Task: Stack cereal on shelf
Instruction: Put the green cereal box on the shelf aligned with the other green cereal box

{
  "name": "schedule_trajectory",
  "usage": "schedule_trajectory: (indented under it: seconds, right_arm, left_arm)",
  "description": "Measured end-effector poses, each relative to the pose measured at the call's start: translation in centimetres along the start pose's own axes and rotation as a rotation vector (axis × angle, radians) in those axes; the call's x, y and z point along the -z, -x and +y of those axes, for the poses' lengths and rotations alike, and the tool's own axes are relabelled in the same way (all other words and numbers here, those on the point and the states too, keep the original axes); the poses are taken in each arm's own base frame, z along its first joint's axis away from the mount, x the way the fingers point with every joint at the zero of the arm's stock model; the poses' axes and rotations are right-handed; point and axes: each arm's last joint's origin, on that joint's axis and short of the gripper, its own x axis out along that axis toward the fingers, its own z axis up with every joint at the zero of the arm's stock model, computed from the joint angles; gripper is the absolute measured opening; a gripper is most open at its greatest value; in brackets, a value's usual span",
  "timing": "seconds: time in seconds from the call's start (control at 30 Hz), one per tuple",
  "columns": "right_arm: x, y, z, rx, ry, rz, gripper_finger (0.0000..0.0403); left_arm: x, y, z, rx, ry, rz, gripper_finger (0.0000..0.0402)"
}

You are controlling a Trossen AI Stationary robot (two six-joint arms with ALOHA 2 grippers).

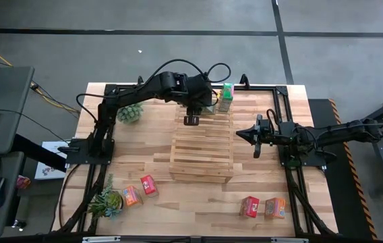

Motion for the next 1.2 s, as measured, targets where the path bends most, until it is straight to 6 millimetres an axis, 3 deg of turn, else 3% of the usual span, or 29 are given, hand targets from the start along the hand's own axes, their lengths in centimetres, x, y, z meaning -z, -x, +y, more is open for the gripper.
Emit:
schedule_trajectory:
  seconds: [0.3, 0.5, 0.87, 1.0, 1.1, 1.2]
  right_arm:
    - [0.0, 0.0, 0.0, 0.0, 0.0, 0.0, 0.0]
    - [0.0, 0.0, 0.0, 0.0, 0.0, 0.0, 0.0]
    - [0.0, 0.0, 0.0, 0.0, -0.009, 0.0, 0.0]
    - [0.0, 0.0, 0.0, 0.0, -0.011, 0.0, 0.0]
    - [0.0, 0.0, 0.0, 0.001, -0.009, 0.001, 0.0]
    - [0.1, 0.0, 0.0, 0.002, -0.007, 0.006, 0.0]
  left_arm:
    - [-0.4, -0.1, 0.1, -0.015, -0.018, -0.042, 0.0211]
    - [-0.3, 0.3, 0.2, -0.018, -0.017, -0.044, 0.0223]
    - [1.2, 7.1, 0.7, -0.057, 0.082, -0.164, 0.0218]
    - [1.8, 9.5, 0.6, 0.018, 0.162, -0.243, 0.0216]
    - [1.7, 9.9, -0.1, 0.065, 0.18, -0.254, 0.0198]
    - [1.2, 9.5, -1.1, 0.082, 0.165, -0.265, 0.0154]
